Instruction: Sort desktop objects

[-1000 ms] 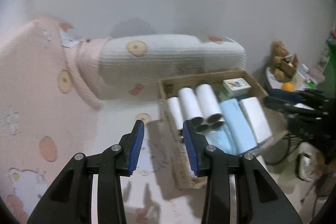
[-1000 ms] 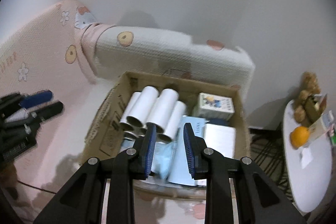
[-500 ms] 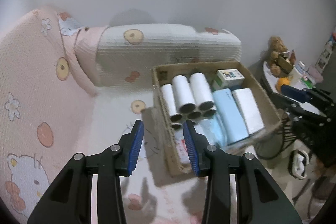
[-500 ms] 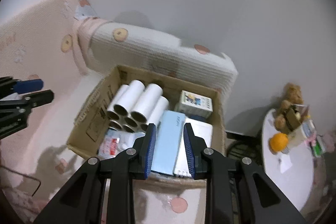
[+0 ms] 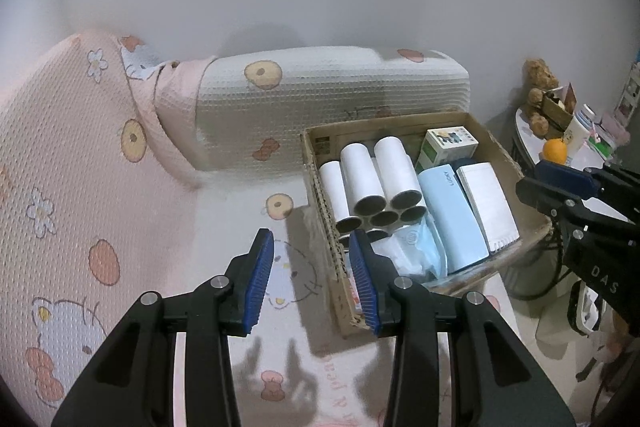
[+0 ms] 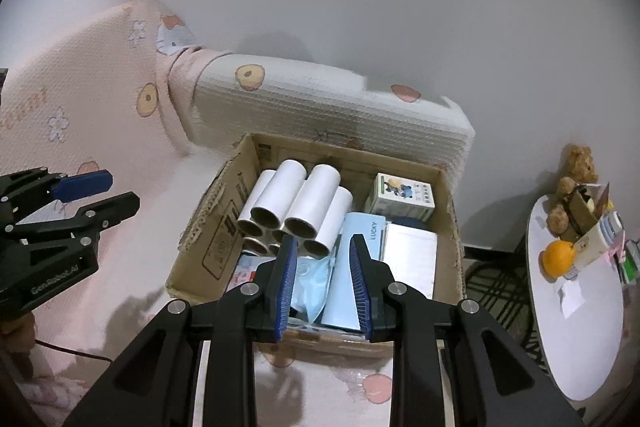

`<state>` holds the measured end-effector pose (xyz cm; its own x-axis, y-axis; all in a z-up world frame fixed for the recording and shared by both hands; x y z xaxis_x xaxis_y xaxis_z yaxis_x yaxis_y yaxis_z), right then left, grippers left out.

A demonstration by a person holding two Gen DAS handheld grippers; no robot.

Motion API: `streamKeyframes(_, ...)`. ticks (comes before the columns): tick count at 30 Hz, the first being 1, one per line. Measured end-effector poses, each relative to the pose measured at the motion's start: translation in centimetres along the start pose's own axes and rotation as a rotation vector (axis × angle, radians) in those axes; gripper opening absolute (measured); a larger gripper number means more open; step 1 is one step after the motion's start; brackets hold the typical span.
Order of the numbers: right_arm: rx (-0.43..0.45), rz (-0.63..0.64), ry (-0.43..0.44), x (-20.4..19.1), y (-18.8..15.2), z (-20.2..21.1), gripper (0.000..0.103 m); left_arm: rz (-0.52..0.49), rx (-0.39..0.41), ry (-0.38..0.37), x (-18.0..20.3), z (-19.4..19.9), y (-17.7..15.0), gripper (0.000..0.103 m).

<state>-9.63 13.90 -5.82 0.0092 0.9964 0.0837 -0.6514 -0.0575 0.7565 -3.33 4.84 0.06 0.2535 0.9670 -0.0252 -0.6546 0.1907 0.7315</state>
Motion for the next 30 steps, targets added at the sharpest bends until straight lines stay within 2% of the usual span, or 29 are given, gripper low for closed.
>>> streamKeyframes(17,0.001,0.024,0.013,-1.2,0.0,0.1,0.023,-0.005,0.006,0.008,-0.4,0.0,0.0,0.043)
streamKeyframes(30,0.003,0.035,0.012,-1.5,0.0,0.2,0.023,-0.054,0.031,-0.021,1.1,0.6,0.1,0.043)
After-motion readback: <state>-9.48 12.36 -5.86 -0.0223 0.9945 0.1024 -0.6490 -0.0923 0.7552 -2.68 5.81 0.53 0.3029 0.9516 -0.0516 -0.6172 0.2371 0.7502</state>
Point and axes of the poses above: each gripper's, at about its wrist camera, not at the fingertips, and z roughly against the way its jaws point, x to its right, y to its top, the point moved 4 cm from there along -z, roughly the way its jaws point, and after that the axes turned 6 degrees about x, right-handed, at the moved point
